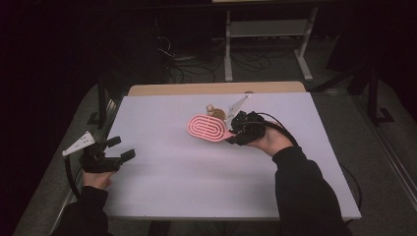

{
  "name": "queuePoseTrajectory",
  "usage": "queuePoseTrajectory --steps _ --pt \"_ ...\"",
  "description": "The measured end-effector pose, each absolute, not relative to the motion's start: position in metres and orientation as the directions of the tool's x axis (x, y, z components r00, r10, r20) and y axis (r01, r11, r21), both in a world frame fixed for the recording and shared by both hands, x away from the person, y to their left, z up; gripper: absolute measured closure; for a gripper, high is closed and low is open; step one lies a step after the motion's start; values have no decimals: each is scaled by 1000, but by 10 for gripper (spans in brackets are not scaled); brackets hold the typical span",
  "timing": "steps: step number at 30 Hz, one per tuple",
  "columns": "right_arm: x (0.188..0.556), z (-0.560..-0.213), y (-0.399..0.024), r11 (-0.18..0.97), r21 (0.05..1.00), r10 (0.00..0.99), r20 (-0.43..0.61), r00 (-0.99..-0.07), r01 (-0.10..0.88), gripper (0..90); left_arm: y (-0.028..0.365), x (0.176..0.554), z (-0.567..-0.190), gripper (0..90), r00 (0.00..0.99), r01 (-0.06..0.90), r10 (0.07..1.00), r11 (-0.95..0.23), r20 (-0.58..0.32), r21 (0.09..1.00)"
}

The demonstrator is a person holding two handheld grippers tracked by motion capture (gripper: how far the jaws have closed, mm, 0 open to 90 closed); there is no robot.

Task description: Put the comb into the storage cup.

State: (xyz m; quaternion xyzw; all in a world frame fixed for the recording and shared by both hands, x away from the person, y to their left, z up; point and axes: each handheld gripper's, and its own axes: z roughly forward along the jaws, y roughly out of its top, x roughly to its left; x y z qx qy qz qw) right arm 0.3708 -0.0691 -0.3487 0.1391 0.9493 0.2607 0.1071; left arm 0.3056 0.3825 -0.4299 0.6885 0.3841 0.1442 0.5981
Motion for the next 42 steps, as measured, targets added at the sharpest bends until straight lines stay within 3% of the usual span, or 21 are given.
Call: queuePoseTrajectory --steps 16,28,42 --pt "372 -328 -56 826 536 302 -166 -939 171 680 357 319 -403 0 698 414 656 -45 -286 909" --pt "371 -316 -49 823 546 303 -187 -935 157 680 351 337 -389 0 663 486 626 56 -410 872" --pt "368 -295 -40 821 556 293 -214 -932 130 680 332 347 -363 0 689 484 599 41 -409 874"
